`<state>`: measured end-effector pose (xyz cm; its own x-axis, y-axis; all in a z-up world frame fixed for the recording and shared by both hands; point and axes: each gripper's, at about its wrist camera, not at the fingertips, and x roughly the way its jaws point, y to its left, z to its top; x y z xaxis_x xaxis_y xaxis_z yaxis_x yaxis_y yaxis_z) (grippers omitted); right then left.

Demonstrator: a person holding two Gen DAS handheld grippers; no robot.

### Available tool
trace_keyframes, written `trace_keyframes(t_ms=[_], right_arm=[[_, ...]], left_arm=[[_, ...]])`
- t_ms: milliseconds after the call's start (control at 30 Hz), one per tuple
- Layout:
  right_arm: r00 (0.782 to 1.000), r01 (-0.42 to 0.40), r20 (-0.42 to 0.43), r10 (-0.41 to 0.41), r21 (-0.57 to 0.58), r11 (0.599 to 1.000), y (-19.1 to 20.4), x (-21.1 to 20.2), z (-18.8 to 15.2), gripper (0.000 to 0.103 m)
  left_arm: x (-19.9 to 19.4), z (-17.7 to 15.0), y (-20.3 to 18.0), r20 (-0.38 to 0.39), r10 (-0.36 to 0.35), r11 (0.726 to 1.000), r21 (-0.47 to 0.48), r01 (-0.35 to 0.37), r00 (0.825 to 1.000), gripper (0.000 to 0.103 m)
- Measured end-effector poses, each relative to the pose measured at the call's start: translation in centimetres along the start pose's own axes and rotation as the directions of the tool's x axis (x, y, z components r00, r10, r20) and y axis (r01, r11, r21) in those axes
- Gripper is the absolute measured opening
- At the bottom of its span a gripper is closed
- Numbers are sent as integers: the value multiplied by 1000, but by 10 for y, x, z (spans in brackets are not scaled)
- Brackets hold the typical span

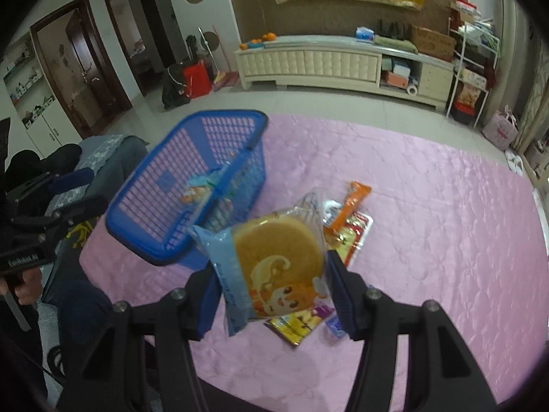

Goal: Organize snacks
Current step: 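Carry the round orange cake pack into the basket and open the right gripper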

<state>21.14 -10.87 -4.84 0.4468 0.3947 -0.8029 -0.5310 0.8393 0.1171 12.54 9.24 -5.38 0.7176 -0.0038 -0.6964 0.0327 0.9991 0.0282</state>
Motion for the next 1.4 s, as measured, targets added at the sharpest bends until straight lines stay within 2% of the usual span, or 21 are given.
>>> trace_keyframes(t_ms=[67, 167, 233, 367, 567, 767, 967, 1067, 1233, 1400], right_arm=[[1000, -11, 9, 11, -2, 1000, 8, -2, 3, 62], [1000, -25, 14, 25, -11, 1000, 22, -3, 7, 62], [999, -31, 16, 32, -23, 999, 32, -2, 11, 62], [999, -42, 15, 43, -48, 998, 57, 1, 19, 62], [997, -71, -6, 71, -79, 994, 90, 17, 30, 62], [994, -104, -36, 101, -102, 989, 122, 41, 43, 62], [991, -121, -75, 113, -103, 987, 142, 72, 57, 62], [990, -110, -104, 99, -101, 989, 144, 92, 62, 62], [984, -90, -161, 81, -53, 995, 139, 123, 65, 62], [976, -72, -208, 59, -55, 996, 136, 144, 65, 62]], left_arm=[[-5, -2, 5, 18, 3, 1000, 4, -3, 1000, 68], [-11, -5, 17, 34, -8, 1000, -15, 9, 999, 86], [-16, -7, 26, 60, -3, 1000, -27, 4, 998, 87], [-20, -11, 48, 90, 5, 998, -61, 1, 996, 103], [-22, -16, 75, 94, 46, 995, -88, -38, 994, 103], [-19, -25, 110, 67, 76, 986, -151, -65, 995, 103], [-7, -31, 135, 36, 75, 973, -222, -65, 996, 103], [5, -28, 142, -2, 80, 960, -268, -77, 997, 103], [17, -23, 142, -10, 74, 966, -247, -74, 997, 103], [31, -25, 148, -24, 56, 965, -254, -60, 998, 103]])
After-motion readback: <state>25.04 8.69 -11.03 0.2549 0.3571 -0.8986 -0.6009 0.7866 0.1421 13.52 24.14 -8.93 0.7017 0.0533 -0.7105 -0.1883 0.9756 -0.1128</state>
